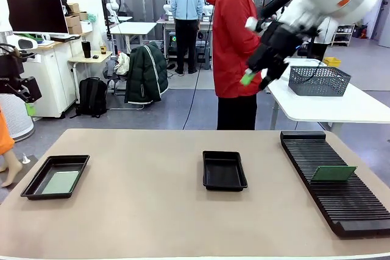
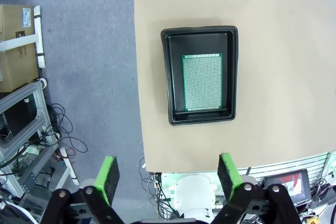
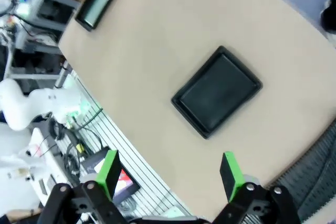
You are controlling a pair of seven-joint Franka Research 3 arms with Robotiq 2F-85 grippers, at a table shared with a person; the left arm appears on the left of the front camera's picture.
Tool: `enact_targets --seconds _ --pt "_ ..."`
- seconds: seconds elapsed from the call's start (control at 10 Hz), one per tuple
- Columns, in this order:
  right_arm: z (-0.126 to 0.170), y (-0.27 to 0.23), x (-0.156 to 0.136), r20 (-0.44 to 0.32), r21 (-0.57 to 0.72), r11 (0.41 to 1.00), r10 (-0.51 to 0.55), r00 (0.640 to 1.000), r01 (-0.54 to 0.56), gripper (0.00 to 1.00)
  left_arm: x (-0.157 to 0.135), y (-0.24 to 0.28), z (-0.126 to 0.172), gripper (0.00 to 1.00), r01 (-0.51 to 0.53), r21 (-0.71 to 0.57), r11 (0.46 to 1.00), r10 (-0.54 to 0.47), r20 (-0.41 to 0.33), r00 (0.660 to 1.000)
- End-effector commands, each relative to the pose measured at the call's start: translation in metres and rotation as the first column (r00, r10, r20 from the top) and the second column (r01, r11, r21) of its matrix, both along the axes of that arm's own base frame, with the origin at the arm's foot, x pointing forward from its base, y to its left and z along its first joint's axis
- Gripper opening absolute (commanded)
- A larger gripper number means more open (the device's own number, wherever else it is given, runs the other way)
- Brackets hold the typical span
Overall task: Inspect and transfer BCBs to ESD trays.
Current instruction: Pick up the Blank PCB from the PCB Rack and place it in the right ESD tray.
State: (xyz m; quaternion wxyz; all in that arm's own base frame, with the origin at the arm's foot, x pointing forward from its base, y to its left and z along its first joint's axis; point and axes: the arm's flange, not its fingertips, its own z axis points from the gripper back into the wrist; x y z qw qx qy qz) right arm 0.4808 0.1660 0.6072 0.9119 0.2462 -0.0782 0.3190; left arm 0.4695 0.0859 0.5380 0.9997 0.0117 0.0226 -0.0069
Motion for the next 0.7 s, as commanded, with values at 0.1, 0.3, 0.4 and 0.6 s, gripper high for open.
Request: enact_targets --seconds 0.1,0.3,0.4,0.6 --pt "0.051 -0.068 0.01 0.098 -0.043 0.994 0.102 0.99 -0.098 1.0 0.0 0.001 0.0 1.0 -0.001 0.001 1.0 0.001 0.004 1.0" --pt "0.081 -0.112 0.009 0.142 -0.14 0.978 0.172 0.975 -0.152 1.0 0.0 0.001 0.0 1.0 -0.001 0.001 1.0 0.001 0.004 1.0" --pt "0.091 -0.131 0.005 0.162 -0.186 0.965 0.218 0.962 -0.187 1.0 0.0 0.001 0.0 1.0 -0.001 0.001 1.0 0.001 0.004 1.0" --pt "0.105 -0.161 -0.01 0.201 -0.236 0.94 0.294 0.935 -0.245 1.0 0.0 0.001 0.0 1.0 -0.001 0.001 1.0 0.001 0.004 1.0"
